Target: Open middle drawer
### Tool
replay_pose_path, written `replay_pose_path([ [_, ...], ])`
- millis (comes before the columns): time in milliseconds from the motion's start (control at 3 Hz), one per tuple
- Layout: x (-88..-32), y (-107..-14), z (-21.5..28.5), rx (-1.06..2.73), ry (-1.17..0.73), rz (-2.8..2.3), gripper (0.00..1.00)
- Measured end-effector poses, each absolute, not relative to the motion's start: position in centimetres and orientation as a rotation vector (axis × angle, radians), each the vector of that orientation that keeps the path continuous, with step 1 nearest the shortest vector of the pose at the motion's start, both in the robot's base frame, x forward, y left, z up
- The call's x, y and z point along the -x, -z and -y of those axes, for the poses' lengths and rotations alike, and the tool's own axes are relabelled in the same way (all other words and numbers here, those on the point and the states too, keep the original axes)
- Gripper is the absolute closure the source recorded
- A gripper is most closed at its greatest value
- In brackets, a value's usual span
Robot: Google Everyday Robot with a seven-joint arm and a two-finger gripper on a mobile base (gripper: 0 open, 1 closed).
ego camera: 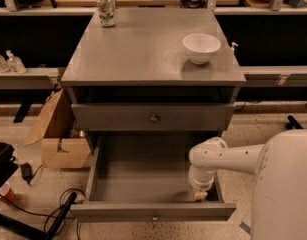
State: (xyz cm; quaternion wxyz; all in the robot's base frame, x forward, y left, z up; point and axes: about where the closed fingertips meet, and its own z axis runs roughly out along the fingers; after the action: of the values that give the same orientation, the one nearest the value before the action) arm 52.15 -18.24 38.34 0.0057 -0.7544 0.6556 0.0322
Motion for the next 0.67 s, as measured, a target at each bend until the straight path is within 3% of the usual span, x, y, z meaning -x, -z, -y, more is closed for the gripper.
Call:
replay_pose_path([
  [333,-54.5,-43.4,19.5,2.401,-0.058,-2.018,0.8],
  [667,-56.5,-49.6,20.9,2.442,0.013,-1.978,1.0],
])
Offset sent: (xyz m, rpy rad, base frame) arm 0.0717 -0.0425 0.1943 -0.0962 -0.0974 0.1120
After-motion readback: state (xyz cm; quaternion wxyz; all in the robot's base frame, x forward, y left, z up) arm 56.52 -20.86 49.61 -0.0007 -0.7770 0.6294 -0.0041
